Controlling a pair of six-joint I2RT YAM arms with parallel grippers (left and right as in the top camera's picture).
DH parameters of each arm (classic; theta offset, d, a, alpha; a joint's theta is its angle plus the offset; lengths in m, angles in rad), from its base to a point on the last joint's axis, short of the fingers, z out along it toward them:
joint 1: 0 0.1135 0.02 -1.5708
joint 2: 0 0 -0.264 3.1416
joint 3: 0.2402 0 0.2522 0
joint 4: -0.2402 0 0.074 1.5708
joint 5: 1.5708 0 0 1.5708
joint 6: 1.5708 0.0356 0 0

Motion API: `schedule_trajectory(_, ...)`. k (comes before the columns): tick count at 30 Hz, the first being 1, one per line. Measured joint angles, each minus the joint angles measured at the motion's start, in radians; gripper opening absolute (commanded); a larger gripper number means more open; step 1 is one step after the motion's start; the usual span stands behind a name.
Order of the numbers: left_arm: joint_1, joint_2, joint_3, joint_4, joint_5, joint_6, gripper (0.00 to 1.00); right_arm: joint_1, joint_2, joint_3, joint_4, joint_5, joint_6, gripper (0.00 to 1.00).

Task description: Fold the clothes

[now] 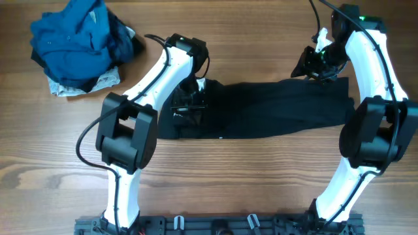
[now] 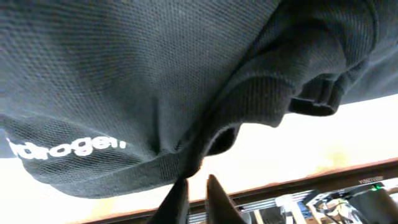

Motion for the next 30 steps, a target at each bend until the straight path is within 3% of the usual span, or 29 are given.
schedule_trajectory(2, 0.000, -0.009, 0.000, 0.034, -0.008, 0.003, 0.04, 0.000, 0.000, 0.000, -0.001, -0.031, 0.003, 0.31)
schedule_trajectory(7, 0.000, -0.060, 0.000, 0.277, -0.031, -0.016, 0.04, 0.028, 0.000, 0.000, 0.019, -0.100, 0.006, 0.32)
schedule_trajectory(10, 0.000, -0.060, -0.001, 0.341, -0.048, -0.036, 0.05, 0.060, 0.000, 0.000, 0.023, -0.111, 0.006, 0.32)
schedule_trajectory(18, 0.000, -0.059, -0.011, 0.300, -0.081, -0.059, 0.04, 0.082, 0.000, 0.000, 0.027, -0.118, 0.006, 0.32)
schedule_trajectory(25, 0.000, -0.059, -0.125, 0.315, -0.095, -0.065, 0.04, 0.082, 0.000, 0.000, 0.021, -0.118, 0.006, 0.32)
schedule_trajectory(30, -0.021, -0.059, -0.134, 0.314, -0.025, -0.066, 0.04, 0.082, 0.000, 0.000, 0.021, -0.118, 0.006, 0.32)
